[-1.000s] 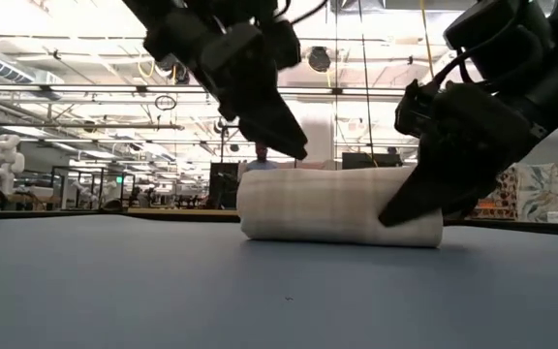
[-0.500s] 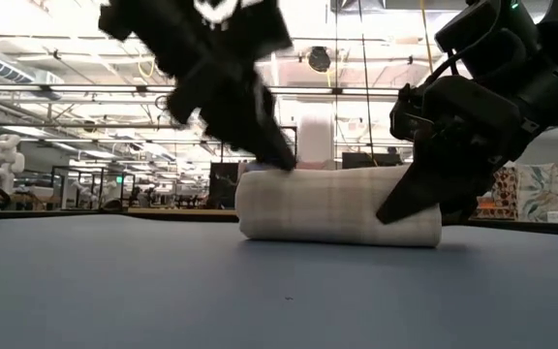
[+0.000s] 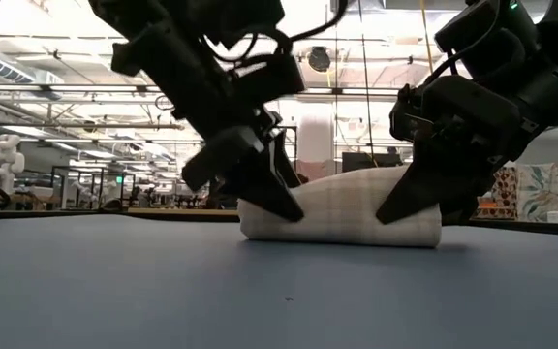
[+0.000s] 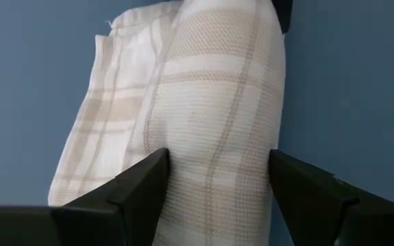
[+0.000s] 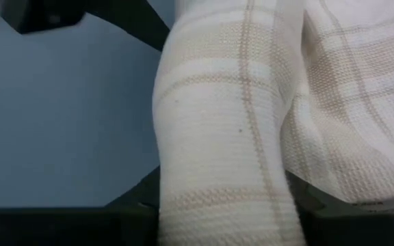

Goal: Roll towel
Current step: Roll the white towel

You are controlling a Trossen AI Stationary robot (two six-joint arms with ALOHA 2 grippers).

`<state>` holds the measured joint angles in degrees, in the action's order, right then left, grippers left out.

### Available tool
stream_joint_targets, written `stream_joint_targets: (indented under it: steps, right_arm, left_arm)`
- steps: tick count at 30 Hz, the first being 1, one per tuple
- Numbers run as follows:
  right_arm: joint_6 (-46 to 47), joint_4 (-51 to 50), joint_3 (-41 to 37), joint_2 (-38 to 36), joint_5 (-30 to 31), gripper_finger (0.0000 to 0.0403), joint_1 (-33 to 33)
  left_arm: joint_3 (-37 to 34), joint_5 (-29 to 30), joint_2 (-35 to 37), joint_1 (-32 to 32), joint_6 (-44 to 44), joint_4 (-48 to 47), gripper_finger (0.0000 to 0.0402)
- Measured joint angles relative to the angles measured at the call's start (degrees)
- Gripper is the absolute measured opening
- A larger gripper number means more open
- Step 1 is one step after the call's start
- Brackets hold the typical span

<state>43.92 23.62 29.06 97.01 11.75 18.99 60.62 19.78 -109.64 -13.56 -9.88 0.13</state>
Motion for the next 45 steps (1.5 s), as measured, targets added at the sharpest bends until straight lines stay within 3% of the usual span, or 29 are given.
stream_joint_targets:
  steps: [7,15,19,25,30,37,40,45]
  right_arm:
    - [0.02,-0.3,0.0,0.0,-0.12,0.0148,0.02]
    - [0.02,-0.34,0.0,0.0,-0.61,0.0148,0.02]
    - [0.04,-0.42,0.0,0.0,-0.63,0.0148,0.02]
    - [-0.13,-0.37,0.0,0.0,-0.72,0.0148,0.02]
    - [-2.95,-0.75,0.02,-0.8,-0.82,0.0157,0.04]
    - [-13.56,-9.71,-0.17,-8.94,-1.21,0.0226,0.53]
    - [-16.71,-16.11,-0.06,-14.21,2.49,0.0258,1.79]
    - [-21.58,-22.69,1.09,-22.01,13.08,0.0287,6.49]
  left_arm:
    - [-0.04,0.1,1.18,-0.83,1.71,-1.19,0.0262]
    - [-0.04,-0.78,1.42,0.22,0.75,-1.97,0.0364]
    - [-0.04,-1.39,0.77,1.02,-0.7,-1.99,0.0369]
    - [-0.02,-3.03,0.17,2.77,-1.44,-1.61,0.0324]
    - [0.02,-10.0,0.17,5.13,-0.52,-2.1,0.0259]
    - [0.17,-20.44,0.21,7.88,1.98,-3.08,0.0147]
    - [0.17,-22.94,0.21,9.12,4.94,-3.46,0.0123]
    - [0.13,-28.93,0.2,11.08,7.67,-3.38,0.0123]
